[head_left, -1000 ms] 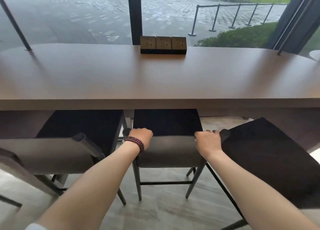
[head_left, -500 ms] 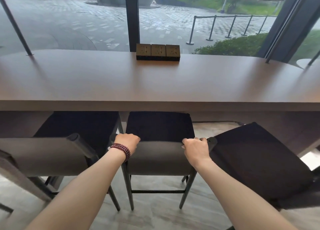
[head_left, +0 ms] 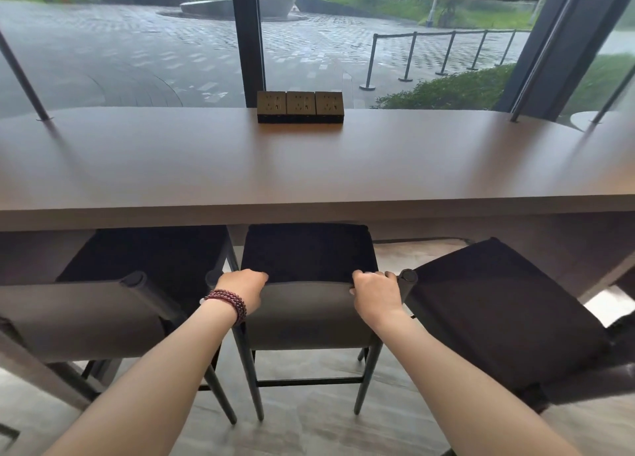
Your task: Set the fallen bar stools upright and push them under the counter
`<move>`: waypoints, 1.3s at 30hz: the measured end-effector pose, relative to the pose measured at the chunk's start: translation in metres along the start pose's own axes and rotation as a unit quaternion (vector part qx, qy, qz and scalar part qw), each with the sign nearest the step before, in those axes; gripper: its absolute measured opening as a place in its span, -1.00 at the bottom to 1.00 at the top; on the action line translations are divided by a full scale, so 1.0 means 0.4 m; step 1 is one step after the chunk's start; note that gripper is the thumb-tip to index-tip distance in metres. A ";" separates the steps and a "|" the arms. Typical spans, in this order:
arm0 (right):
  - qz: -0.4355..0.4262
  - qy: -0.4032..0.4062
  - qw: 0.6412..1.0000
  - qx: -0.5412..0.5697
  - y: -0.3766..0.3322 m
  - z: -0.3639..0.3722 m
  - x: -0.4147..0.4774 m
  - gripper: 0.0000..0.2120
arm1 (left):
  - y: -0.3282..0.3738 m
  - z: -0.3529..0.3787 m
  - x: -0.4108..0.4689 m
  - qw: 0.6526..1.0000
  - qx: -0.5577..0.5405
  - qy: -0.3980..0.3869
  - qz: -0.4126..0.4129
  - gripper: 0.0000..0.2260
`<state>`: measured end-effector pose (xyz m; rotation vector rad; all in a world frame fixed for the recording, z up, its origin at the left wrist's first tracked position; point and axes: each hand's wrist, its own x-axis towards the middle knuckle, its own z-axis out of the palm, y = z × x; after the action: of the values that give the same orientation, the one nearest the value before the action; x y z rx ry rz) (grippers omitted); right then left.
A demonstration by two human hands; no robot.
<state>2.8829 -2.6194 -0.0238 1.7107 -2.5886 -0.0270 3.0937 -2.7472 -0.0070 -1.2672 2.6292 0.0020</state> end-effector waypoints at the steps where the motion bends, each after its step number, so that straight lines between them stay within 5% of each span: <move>1: -0.001 0.001 1.000 0.007 0.000 -0.006 -0.006 -0.76 | 0.005 0.000 -0.006 1.000 -0.013 0.005 0.025 -0.67; 5: 0.006 0.035 0.999 0.032 0.013 -0.039 -0.027 -0.70 | 0.053 -0.018 -0.031 0.988 -0.090 0.065 0.107 -0.53; 9: 0.026 0.098 0.994 0.042 0.031 -0.061 -0.071 -0.58 | 0.132 -0.051 -0.053 0.968 -0.139 0.194 0.080 -0.65; 14: 0.079 0.174 0.979 0.071 0.066 -0.079 -0.156 -0.50 | 0.201 -0.065 -0.065 0.941 -0.207 0.248 0.102 -0.61; 20: 0.126 0.196 0.967 0.106 0.116 -0.094 -0.284 -0.42 | 0.287 -0.080 -0.092 0.922 -0.263 0.222 0.178 -0.41; 28: 0.200 0.188 0.958 0.089 0.263 -0.099 -0.427 -0.36 | 0.525 -0.129 -0.142 0.894 -0.281 0.206 0.281 -0.46; 39: 0.194 0.228 0.929 0.216 0.674 -0.120 -0.600 -0.38 | 1.003 -0.217 -0.184 0.882 -0.345 0.170 0.272 -0.46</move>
<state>2.7310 -2.2924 0.0283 1.0602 -2.6141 0.8969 2.8110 -2.4469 0.0542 -0.6354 3.3575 0.9664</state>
